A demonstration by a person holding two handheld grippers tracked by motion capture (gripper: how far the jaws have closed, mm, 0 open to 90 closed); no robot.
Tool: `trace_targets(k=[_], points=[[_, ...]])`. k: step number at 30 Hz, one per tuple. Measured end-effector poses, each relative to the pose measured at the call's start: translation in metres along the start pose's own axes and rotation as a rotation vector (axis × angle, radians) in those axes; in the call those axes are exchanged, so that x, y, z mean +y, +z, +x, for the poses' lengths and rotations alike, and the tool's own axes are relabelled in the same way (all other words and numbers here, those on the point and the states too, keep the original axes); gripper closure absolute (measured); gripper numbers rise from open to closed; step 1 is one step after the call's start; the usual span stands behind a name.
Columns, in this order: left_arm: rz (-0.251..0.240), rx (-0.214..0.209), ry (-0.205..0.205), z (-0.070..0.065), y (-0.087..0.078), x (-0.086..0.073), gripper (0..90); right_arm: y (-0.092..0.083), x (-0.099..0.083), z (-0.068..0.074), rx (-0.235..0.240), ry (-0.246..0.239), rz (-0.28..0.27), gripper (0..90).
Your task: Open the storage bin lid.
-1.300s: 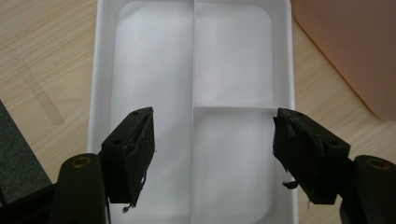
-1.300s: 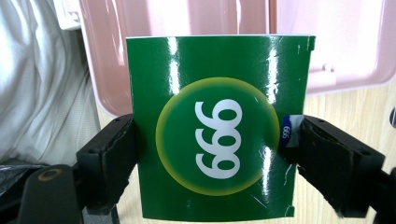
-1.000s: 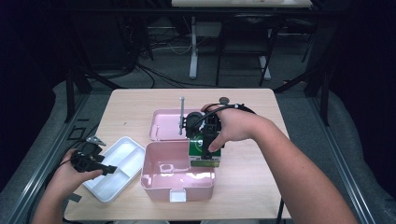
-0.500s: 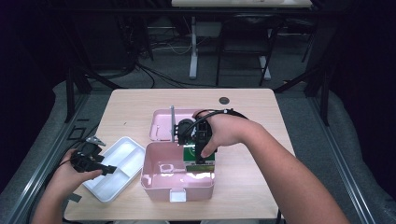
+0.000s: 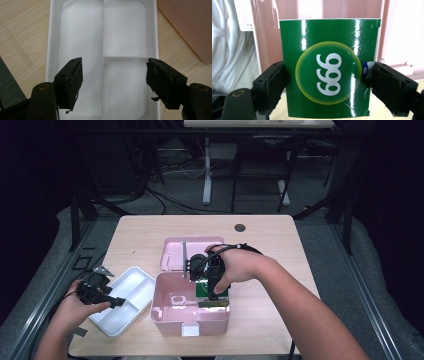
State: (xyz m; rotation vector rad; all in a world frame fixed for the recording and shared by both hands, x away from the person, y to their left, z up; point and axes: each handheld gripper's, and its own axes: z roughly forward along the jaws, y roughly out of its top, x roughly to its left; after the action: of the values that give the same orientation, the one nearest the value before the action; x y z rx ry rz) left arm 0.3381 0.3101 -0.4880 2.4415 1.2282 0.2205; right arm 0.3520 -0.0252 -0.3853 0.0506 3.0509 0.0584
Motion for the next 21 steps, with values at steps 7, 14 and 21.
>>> trace_targets(k=[7, 14, 21], points=[[0.004, 0.002, 0.007, 0.0, 0.001, 0.001, 30.0, 0.016, -0.003, -0.001, 0.022, 0.021, -0.022, 15.9], [0.007, 0.001, 0.007, -0.001, 0.003, 0.001, 30.1, 0.035, -0.006, -0.002, 0.04, 0.028, -0.021, 15.9], [0.006, 0.0, 0.006, -0.001, 0.003, 0.001, 30.1, 0.048, -0.006, -0.003, 0.041, 0.034, -0.023, 15.9]])
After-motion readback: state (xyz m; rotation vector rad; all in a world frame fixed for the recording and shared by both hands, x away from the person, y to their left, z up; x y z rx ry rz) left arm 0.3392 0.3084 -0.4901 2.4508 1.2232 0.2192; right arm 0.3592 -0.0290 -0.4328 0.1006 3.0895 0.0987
